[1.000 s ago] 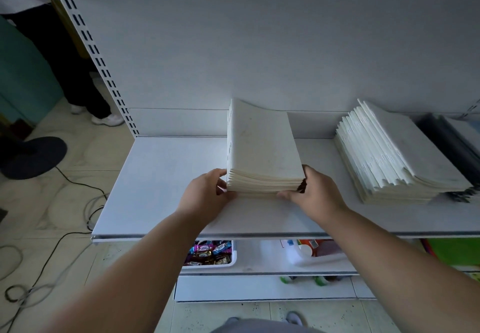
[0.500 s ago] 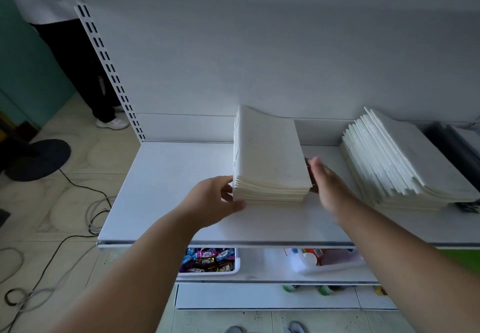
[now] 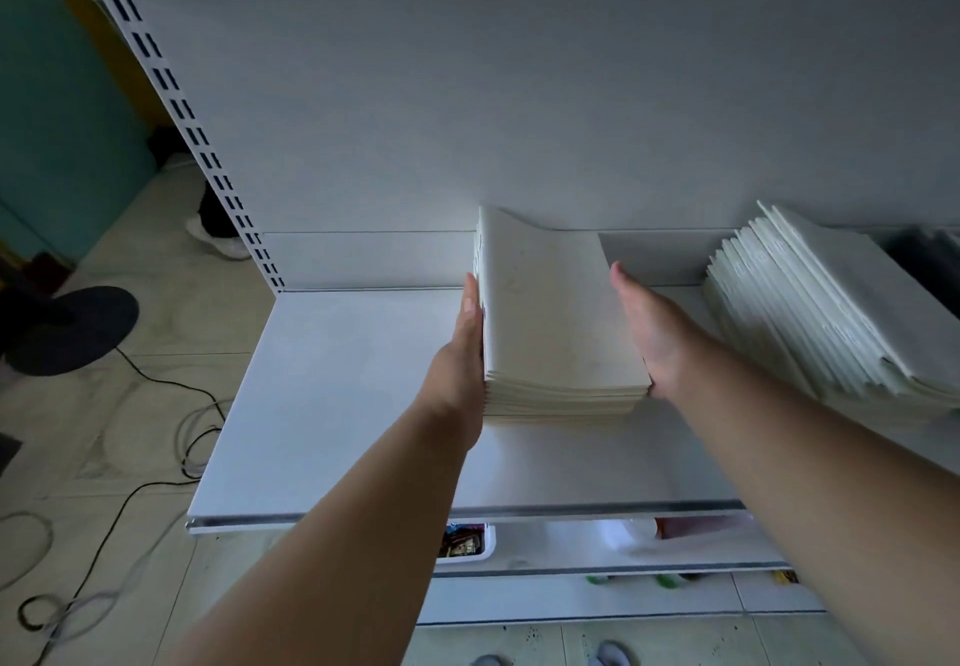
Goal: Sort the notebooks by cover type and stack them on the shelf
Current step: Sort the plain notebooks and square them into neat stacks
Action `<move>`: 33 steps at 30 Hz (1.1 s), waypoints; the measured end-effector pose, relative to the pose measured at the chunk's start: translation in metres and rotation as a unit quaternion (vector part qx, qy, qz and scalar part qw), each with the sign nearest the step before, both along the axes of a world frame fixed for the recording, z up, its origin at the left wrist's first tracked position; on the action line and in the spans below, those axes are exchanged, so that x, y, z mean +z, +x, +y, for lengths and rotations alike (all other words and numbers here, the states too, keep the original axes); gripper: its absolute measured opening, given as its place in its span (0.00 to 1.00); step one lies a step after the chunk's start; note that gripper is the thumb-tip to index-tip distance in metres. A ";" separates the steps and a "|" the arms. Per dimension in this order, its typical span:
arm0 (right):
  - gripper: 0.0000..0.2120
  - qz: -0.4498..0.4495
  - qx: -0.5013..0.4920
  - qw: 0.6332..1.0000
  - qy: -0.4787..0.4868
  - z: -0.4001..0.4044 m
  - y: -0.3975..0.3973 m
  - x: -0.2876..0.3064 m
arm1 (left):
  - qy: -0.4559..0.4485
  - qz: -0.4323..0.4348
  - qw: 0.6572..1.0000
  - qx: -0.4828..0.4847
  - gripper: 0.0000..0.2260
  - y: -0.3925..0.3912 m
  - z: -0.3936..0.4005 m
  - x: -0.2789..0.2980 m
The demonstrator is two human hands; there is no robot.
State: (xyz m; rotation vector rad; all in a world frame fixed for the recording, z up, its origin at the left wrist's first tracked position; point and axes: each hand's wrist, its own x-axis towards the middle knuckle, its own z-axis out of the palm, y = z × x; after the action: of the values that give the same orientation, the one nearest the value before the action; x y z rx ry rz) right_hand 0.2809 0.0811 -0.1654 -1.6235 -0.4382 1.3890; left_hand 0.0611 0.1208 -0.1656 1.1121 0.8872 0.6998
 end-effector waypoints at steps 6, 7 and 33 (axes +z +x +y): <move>0.30 0.001 0.006 1.000 0.017 -0.003 -0.014 0.019 | -0.026 -0.038 0.998 -0.036 0.21 0.002 0.007 -0.001; 0.29 -0.001 0.002 1.000 0.028 -0.004 -0.013 0.019 | -0.024 -0.042 0.998 -0.047 0.21 0.002 0.009 -0.002; 0.30 0.026 -0.030 0.997 0.062 -0.001 -0.011 0.007 | -0.089 -0.047 0.994 -0.033 0.25 0.005 0.014 -0.002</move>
State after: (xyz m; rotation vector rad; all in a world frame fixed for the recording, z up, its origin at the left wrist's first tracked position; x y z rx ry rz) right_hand 0.2703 0.0801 -0.1585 -1.4860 -0.4323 1.3296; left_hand 0.0658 0.1353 -0.1671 0.9382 0.8126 0.6026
